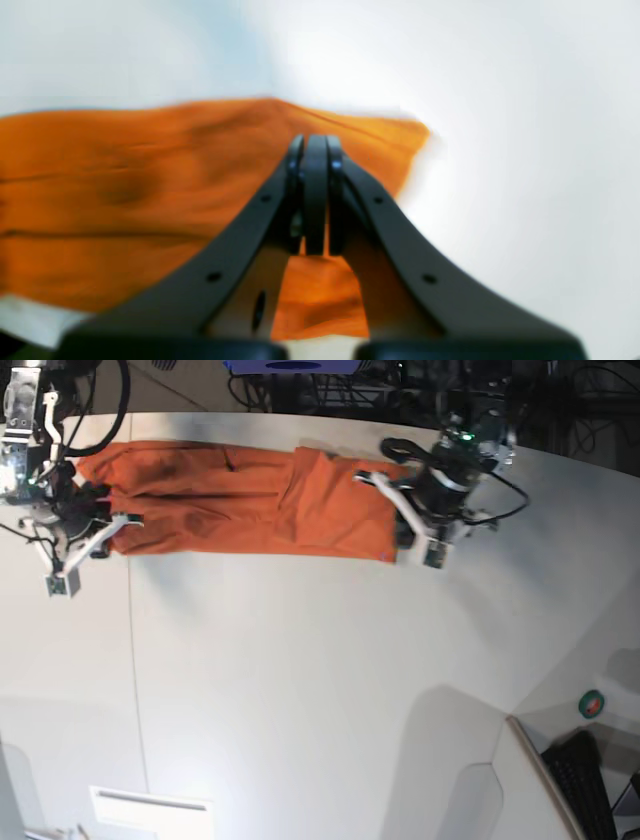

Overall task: Layout the t-shirt on the table in an organized manner, then fold the t-shirt properly
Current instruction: 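Press the folded strip flat with the right gripper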

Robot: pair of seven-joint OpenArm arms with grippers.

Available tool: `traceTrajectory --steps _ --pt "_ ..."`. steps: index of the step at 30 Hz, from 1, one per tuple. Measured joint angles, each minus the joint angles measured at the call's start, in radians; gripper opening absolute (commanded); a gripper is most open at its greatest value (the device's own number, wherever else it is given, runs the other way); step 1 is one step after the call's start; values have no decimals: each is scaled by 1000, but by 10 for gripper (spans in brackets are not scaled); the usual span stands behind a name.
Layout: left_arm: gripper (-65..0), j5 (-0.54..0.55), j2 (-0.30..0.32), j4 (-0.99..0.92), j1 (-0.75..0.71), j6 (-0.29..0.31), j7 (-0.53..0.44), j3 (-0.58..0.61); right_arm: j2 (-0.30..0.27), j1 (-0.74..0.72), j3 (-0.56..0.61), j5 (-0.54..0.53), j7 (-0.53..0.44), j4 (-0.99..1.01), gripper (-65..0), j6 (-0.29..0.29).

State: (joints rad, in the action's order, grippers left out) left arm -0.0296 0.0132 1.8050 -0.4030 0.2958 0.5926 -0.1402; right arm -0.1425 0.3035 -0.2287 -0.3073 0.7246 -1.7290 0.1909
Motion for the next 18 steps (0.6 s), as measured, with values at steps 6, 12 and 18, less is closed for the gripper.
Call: traceTrajectory --steps 6,12,18 --pt "-650 139 -14 -60 14 120 -19 -406 56 -49 220 3 160 -70 -650 129" --pt "-650 352 19 -190 6 255 -13 -751 132 -129 411 -14 145 54 -300 193" --pt "-650 364 56 -283 5 259 -7 -828 124 -212 460 8 123 227 -264 184"
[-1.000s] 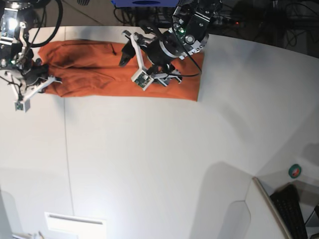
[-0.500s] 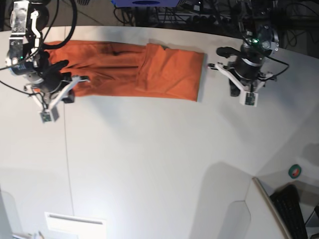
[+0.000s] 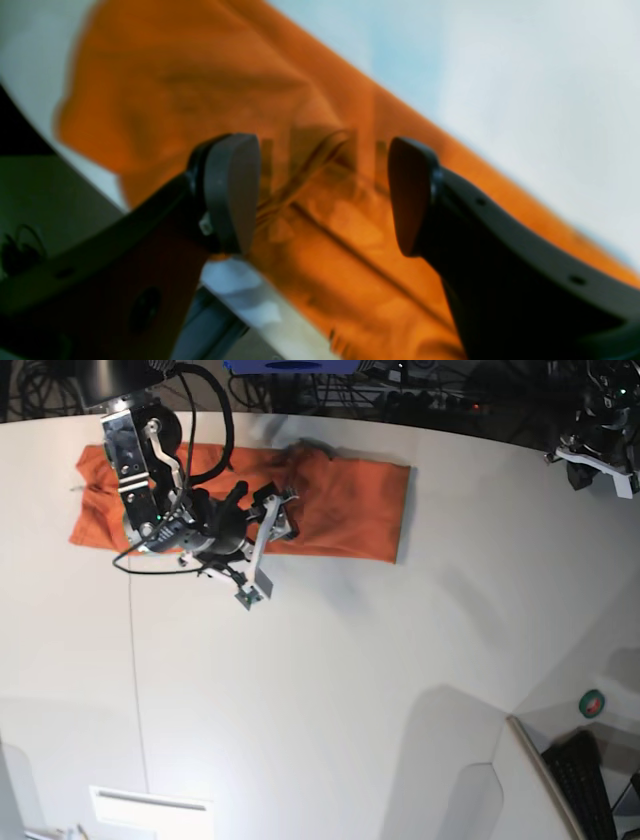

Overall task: Layout the t-shirt on the table in an organized manner, then fold the t-shirt properly
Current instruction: 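Press the folded strip flat with the right gripper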

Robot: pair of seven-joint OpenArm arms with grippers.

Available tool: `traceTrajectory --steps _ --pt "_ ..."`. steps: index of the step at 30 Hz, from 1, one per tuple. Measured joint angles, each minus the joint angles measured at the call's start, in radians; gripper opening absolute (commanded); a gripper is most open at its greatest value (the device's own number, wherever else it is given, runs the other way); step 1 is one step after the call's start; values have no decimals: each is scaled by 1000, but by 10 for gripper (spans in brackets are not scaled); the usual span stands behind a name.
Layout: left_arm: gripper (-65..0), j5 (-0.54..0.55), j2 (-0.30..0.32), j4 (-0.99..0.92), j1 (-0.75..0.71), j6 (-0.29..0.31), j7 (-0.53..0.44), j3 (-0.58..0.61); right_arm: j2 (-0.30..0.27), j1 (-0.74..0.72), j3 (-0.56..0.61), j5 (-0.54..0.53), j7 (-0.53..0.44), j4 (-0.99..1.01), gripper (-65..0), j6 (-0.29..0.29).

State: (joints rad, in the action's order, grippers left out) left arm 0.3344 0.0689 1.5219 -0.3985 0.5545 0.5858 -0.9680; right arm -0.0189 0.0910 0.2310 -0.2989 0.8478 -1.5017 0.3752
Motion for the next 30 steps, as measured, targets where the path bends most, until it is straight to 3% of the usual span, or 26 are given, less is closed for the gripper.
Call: traceTrajectory --steps 10,12,17,30 --pt "-650 6 4 2 -14 0 -6 1 5 -44 9 -5 -5 111 -272 0" --pt "-650 7 3 2 -14 0 -6 1 6 -43 14 -8 -10 123 -330 0" --pt "-650 7 3 0 -14 0 -6 3 8 -40 15 -8 -43 121 -650 0" --pt "-650 4 4 -1 -14 0 -6 3 8 -44 15 -60 13 55 -650 0"
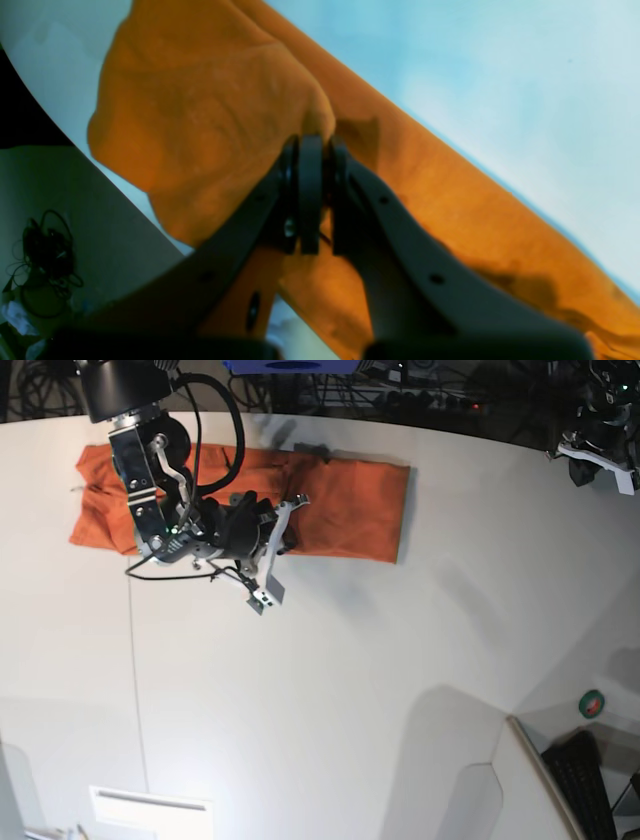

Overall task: Layout the t-shirt on the table in an organized manner, then fold the t-shirt properly
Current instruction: 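Press the folded strip flat with the right gripper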

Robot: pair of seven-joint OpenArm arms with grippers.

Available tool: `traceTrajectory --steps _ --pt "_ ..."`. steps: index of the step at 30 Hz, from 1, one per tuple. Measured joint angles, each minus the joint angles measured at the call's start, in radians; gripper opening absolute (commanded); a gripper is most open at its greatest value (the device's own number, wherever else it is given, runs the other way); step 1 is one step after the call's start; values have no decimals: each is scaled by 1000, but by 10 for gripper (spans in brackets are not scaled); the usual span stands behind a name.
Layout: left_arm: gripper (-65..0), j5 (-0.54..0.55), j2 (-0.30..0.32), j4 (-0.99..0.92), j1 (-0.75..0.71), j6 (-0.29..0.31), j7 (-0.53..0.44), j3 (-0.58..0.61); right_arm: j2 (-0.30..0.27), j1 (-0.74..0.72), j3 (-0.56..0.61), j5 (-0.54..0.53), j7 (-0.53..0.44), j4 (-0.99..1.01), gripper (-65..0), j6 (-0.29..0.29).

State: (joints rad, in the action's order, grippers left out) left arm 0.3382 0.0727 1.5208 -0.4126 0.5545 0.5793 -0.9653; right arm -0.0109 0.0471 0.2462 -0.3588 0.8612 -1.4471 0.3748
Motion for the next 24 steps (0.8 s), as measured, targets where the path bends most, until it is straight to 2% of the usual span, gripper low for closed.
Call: traceTrajectory --steps 7,24 --pt "-650 0 0 0 0 0 0 0 0 0 0 0 4 -41 -650 0" --pt "-650 0 0 0 0 0 0 0 0 -2 -4 0 4 14 -650 0"
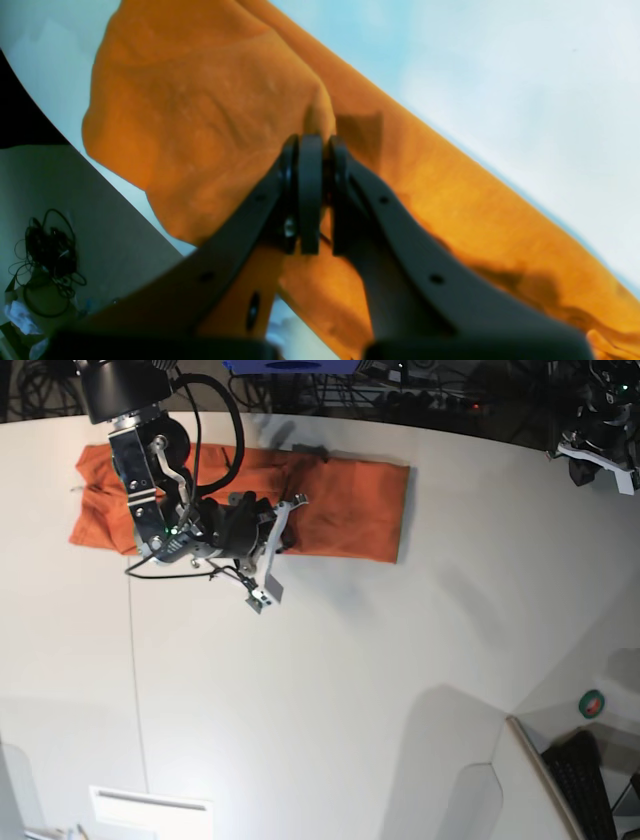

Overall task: Layout the t-shirt on the table in an organized manner, then fold the t-shirt properly
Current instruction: 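Press the folded strip flat with the right gripper, then grasp the strip ends with both grippers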

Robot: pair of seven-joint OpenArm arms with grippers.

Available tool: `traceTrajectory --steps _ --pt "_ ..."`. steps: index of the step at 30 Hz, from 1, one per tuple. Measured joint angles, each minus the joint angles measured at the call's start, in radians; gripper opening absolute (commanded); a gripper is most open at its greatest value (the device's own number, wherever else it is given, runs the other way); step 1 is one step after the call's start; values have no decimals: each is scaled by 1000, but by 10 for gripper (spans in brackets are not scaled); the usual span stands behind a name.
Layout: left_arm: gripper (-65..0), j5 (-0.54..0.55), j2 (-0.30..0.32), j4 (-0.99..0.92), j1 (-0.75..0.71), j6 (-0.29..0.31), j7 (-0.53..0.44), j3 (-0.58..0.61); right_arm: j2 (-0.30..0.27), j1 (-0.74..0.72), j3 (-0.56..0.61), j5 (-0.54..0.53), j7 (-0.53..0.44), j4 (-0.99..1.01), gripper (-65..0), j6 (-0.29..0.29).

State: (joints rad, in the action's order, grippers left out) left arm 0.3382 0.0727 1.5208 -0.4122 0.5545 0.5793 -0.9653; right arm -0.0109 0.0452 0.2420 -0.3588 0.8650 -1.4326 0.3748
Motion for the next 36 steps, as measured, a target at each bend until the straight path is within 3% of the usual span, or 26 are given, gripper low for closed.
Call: traceTrajectory --steps 1,4,6,11,14,17,19,22,27,31,36 --pt "-650 0 0 0 0 0 0 0 0 0 0 0 0 0 -650 0" --pt "-650 0 0 0 0 0 0 0 0 0 0 2 0 -4 -425 0" --pt "-650 0 -1 0 0 0 0 0 -3 10 -8 2 0 -39 -344 0" --pt "-650 0 5 19 -20 -3 -1 90 6 132 -253 -2 -78 -293 -408 -5" --pt "-650 7 -3 46 -37 0 -3 168 3 162 -415 0 -66 -356 -408 -7" --pt "-650 3 0 45 -31 -1 0 240 48 177 -629 -14 -24 -370 -404 -7" --pt "-650 -5 5 37 -6 -2 1 294 69 180 -779 -32 39 -364 -347 -3" --pt "-650 0 5 9 35 0 -8 359 56 150 -932 -42 123 -335 -198 -3" --pt "-650 -8 43 -50 84 0 -6 453 21 120 -1066 -85 171 -231 -155 10" --pt "-650 -7 49 -80 111 0 -12 504 -61 120 -1093 -185 181 -57 -155 16" --pt "-650 -7 87 -178 110 0 -179 622 -122 116 -1086 -346 200 163 -159 53"
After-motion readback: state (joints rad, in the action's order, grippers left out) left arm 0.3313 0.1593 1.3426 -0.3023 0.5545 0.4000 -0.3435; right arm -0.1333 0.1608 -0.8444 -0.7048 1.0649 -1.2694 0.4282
